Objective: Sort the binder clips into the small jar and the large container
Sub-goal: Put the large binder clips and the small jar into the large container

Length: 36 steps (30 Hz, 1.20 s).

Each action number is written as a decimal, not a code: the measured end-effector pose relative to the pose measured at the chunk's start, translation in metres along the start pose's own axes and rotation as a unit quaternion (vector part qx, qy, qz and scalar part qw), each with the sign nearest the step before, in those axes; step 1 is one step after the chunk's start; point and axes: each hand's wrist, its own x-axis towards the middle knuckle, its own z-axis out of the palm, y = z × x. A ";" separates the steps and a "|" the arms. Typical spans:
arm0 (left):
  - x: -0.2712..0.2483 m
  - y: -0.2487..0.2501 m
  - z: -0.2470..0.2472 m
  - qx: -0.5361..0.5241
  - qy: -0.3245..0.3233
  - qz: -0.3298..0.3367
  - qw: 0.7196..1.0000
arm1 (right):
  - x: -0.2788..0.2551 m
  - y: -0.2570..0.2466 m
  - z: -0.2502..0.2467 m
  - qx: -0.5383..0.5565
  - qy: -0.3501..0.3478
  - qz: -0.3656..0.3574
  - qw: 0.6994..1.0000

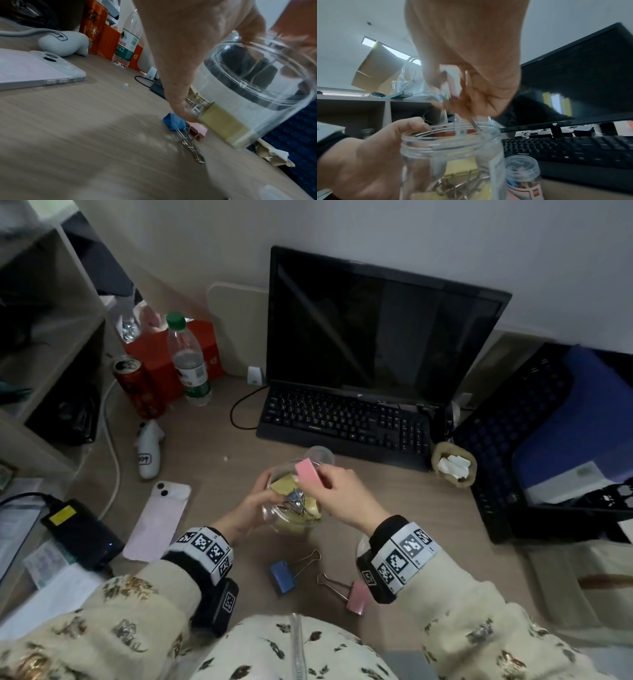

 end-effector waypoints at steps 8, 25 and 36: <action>-0.010 -0.007 -0.003 -0.012 -0.072 -0.006 0.997 | 0.004 -0.009 0.021 -0.278 -0.077 0.098 0.952; -0.011 -0.010 -0.008 -0.025 0.027 -0.013 0.999 | -0.006 0.013 0.016 -0.073 0.104 -0.012 0.992; -0.018 -0.022 -0.027 -0.074 0.102 -0.022 0.992 | -0.040 0.083 0.026 -0.280 -0.281 0.241 0.885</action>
